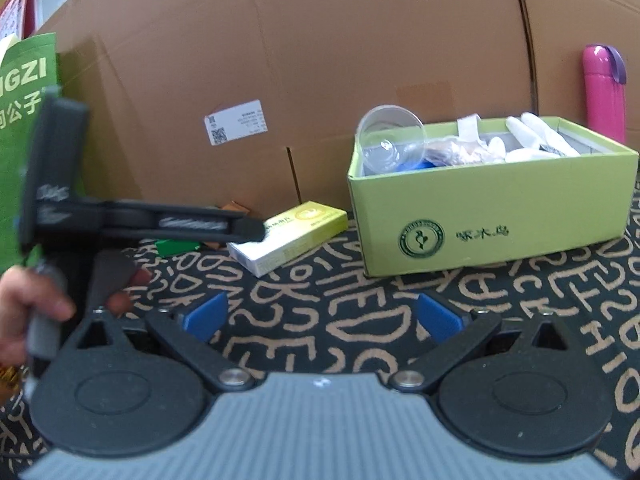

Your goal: Organize objects

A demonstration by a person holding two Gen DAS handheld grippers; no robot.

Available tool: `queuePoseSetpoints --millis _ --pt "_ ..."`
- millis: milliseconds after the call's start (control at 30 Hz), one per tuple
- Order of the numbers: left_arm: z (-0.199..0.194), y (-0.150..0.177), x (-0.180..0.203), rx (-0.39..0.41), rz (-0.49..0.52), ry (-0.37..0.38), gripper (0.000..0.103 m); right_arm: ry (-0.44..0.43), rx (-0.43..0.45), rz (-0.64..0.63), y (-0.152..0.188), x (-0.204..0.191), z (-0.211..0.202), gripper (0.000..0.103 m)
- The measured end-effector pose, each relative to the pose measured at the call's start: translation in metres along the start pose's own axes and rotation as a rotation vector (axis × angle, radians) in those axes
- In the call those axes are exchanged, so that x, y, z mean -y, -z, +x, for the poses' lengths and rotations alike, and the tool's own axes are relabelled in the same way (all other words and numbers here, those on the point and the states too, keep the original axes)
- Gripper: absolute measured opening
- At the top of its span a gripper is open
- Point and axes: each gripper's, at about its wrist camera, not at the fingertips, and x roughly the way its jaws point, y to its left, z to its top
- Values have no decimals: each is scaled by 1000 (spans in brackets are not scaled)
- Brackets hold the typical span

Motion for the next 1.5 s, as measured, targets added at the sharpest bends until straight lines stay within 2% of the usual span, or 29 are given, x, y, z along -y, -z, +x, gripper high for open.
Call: queuePoseSetpoints --millis 167,200,233,400,533,567,600,667,800,1033,1133,1233,1367,1467,1500 --pt "34 -6 13 -42 104 -40 96 19 -7 24 0 7 -2 103" --pt "38 -3 12 -56 109 -17 81 23 -8 26 1 8 -3 103" --pt "39 1 9 -70 106 23 73 26 -9 29 1 10 -3 103" --pt "0 29 21 -41 181 62 72 51 -23 79 1 19 -3 103" --pt "-39 45 28 -86 118 144 73 65 -41 113 1 24 1 103" --pt "-44 48 26 -108 87 155 75 58 -36 121 1 25 0 103" --pt "-48 52 22 -130 59 176 82 47 -23 133 1 25 -2 103" --pt "-53 60 9 -159 -17 222 83 58 -27 127 1 22 -3 103" --pt "-66 67 -18 -138 -110 172 83 37 -41 77 1 10 -3 103" --pt "-75 63 -55 -123 -236 124 83 -77 -117 -70 8 -37 15 103" --pt "-71 57 -63 -121 -282 130 83 -99 -129 -116 8 -50 19 103" --pt "-59 52 -59 -134 -300 175 83 -103 -131 -117 9 -52 18 103" --pt "-49 53 -41 -127 -261 209 83 -83 -135 -107 13 -43 11 103" --pt "-56 55 -27 -161 -198 378 81 -74 -148 -109 18 -36 7 103" --pt "-61 55 -26 -163 -193 389 80 -67 -150 -110 18 -34 5 103"
